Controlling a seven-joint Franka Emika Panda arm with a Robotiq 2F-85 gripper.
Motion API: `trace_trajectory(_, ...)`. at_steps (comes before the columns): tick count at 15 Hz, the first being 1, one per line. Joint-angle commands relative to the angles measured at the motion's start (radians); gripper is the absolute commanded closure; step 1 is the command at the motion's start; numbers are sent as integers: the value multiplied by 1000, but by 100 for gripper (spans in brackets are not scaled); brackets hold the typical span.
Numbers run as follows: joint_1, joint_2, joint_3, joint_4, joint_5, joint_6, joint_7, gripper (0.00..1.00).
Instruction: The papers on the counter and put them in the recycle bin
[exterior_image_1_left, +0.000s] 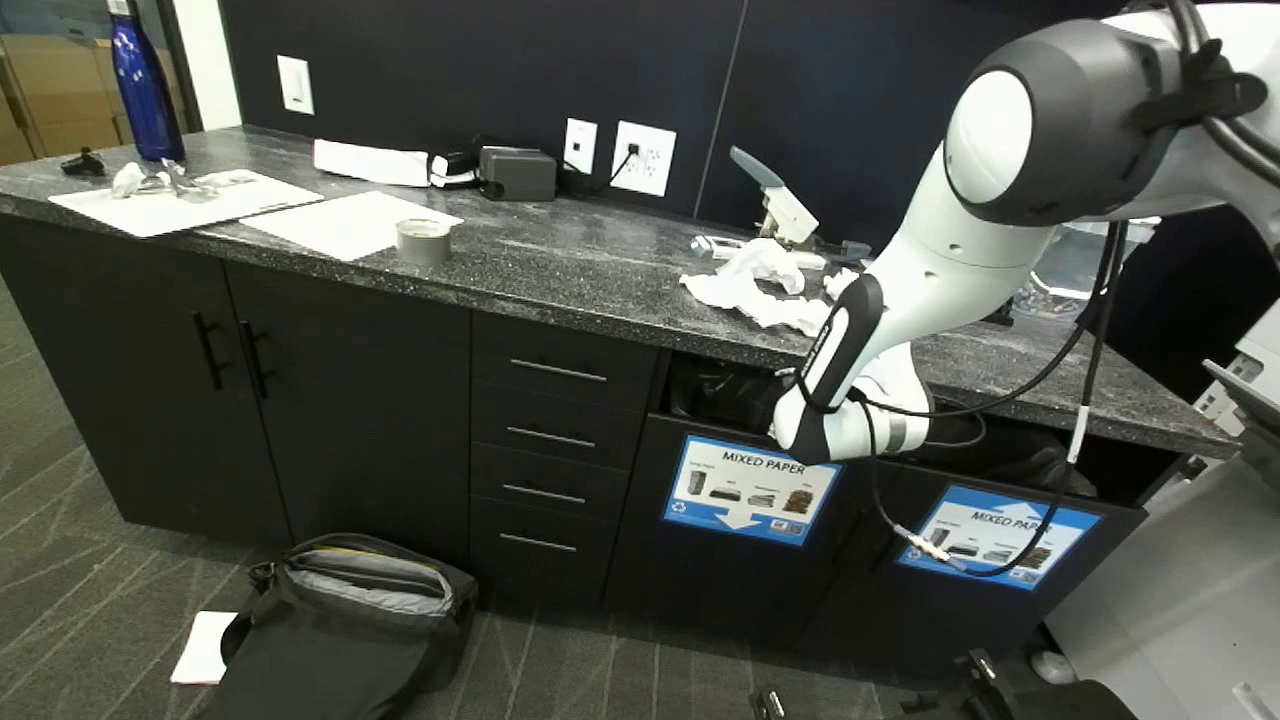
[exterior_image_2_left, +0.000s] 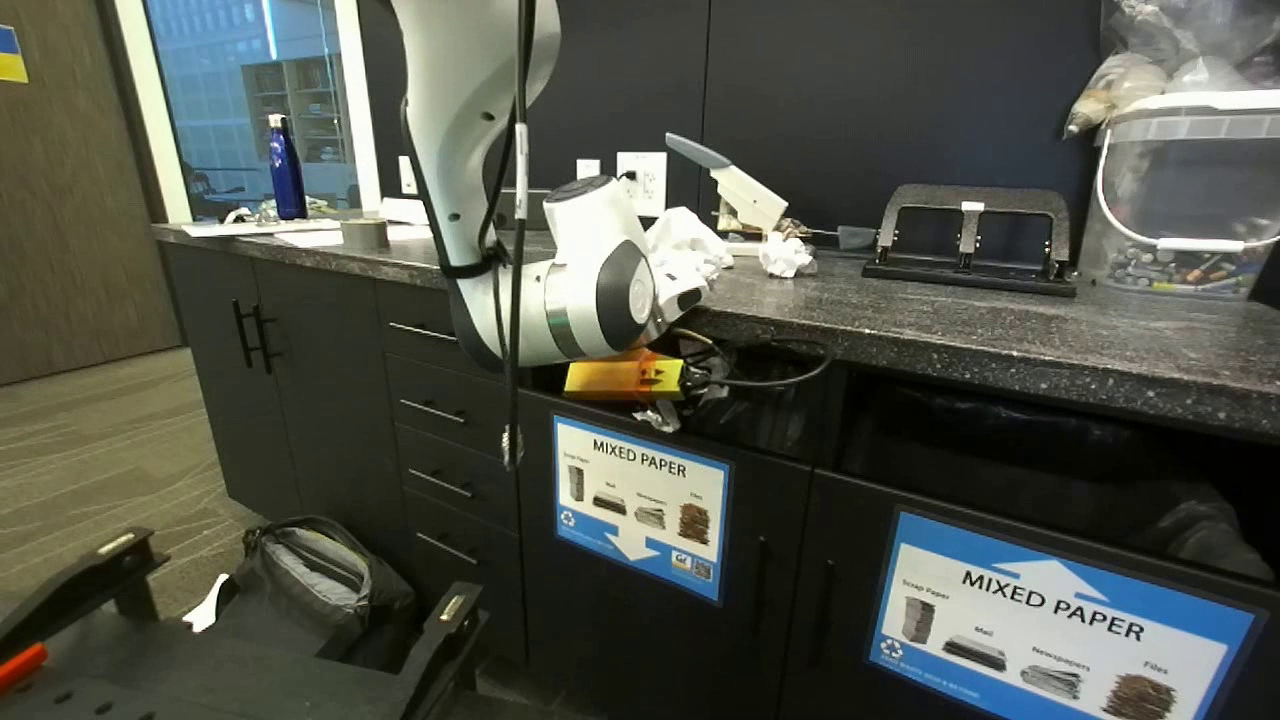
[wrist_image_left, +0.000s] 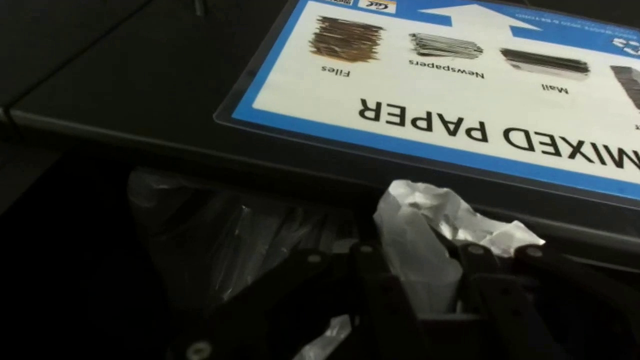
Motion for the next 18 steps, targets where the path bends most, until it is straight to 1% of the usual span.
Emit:
trace_trajectory(1, -7, 74, -1, 104, 62, 44, -33, 80)
trace_trajectory(4, 4, 80, -4, 100, 92, 78, -33, 80)
trace_trajectory(6, 25, 93, -14, 86, 129, 131, -30, 81)
trace_trajectory(7, 37, 105, -16, 78, 154, 169, -29, 80)
trace_trajectory(10, 39, 123, 2, 82, 202, 235, -50, 80)
trace_trajectory(13, 43, 135, 13, 93, 237, 260, -69, 81)
trace_trajectory(14, 29, 131, 32, 97, 237, 259, -66, 55)
trace_trajectory(15, 29, 131, 33, 101, 234, 258, -76, 53)
trace_trajectory(16, 22, 126, 44, 103, 232, 248, -75, 48)
trace_trajectory(18, 17, 118, 52, 102, 227, 243, -79, 32)
